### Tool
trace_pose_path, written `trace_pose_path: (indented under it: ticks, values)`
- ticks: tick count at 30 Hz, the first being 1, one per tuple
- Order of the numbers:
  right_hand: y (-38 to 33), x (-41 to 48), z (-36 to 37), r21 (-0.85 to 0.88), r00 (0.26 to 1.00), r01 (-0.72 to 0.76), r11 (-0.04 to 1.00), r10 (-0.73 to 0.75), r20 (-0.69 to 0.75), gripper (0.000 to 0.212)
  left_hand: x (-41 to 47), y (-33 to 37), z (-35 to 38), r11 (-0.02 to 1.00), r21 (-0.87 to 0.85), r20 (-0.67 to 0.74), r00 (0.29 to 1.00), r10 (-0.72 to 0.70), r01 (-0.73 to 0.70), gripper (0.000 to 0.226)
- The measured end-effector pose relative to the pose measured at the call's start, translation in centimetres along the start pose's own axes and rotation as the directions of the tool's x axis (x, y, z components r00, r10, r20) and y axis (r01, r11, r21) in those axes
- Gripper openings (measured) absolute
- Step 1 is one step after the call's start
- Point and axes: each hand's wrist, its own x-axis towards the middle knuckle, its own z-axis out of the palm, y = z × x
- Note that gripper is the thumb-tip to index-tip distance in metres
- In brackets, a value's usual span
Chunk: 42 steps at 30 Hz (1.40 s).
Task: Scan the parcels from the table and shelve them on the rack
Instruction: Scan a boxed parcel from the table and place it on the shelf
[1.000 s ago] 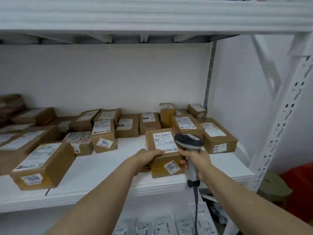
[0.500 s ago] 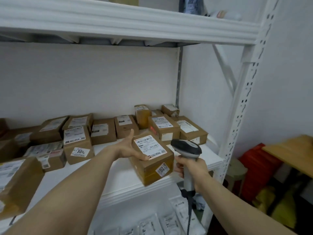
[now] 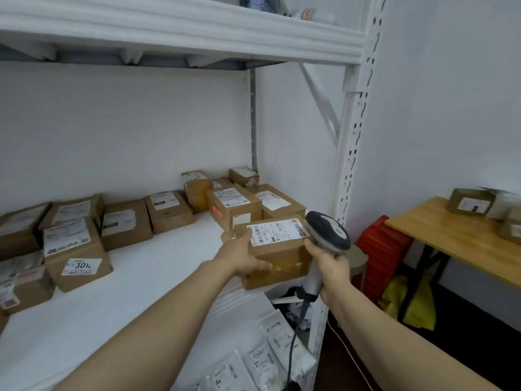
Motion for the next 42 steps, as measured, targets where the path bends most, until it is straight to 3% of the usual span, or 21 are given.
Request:
trace_pose_path:
  ticks: [2, 6, 11, 17, 21, 24, 27, 34, 38, 42]
  values:
    - [-0.3, 1.3, -0.1, 0.022, 1.000, 0.022, 1.000, -0.021, -0.022, 0.061, 0.5, 1.4, 1.0, 0.997, 0.077, -0.090, 0.995, 0.032, -0.025, 0.105]
    - [0.0, 3.0, 0.4, -0.019, 1.000, -0.008, 1.000, 0.009, 0.008, 0.052, 1.9, 3.5, 2.2, 0.987, 0.162, -0.220, 0.974, 0.060, -0.024, 0.095]
    - [0.3, 4.1, 0.3, -0.053, 0.999, 0.002, 0.999, 0.000, 0.043, 0.044, 4.0, 4.0, 2.3, 0.977, 0.212, -0.226, 0.970, 0.086, -0.037, 0.092]
    - [-0.4, 4.0, -0.8, -0.040, 0.998, 0.006, 0.999, -0.003, 0.055, 0.047, 4.2, 4.0, 2.8, 0.988, 0.124, -0.271, 0.955, 0.121, -0.090, 0.091]
    - [-0.7, 2.5, -2.3, -0.055, 0.999, -0.004, 0.998, 0.007, 0.050, 0.031, 1.6, 3.3, 3.2, 0.994, 0.092, -0.334, 0.939, 0.083, -0.055, 0.104]
    - [-0.7, 0.6, -4.4, -0.140, 1.000, 0.019, 0.990, -0.019, -0.004, 0.014, -0.9, 3.1, 4.5, 0.978, 0.165, -0.454, 0.870, 0.191, -0.129, 0.073]
    - [-0.7, -1.3, -7.7, -0.293, 0.996, 0.036, 0.955, -0.059, -0.071, 0.014, -3.0, 4.3, 6.7, 0.947, 0.178, -0.393, 0.863, 0.317, -0.267, 0.050]
    - [-3.6, -5.2, -18.1, -0.761, 0.980, -0.007, 0.649, -0.146, -0.134, 0.017, -6.0, 11.3, 12.0, 0.875, 0.088, -0.154, 0.861, 0.485, -0.477, 0.049]
    - [-6.6, -6.0, -23.2, -0.902, 0.954, -0.147, 0.405, -0.183, -0.237, 0.018, -6.5, 16.5, 14.8, 0.814, 0.048, -0.059, 0.811, 0.581, -0.579, 0.055]
    - [-8.7, -4.8, -28.0, -0.922, 0.903, -0.363, 0.134, -0.194, -0.383, 0.019, -5.6, 21.9, 17.4, 0.776, 0.018, 0.009, 0.777, 0.630, -0.630, 0.055]
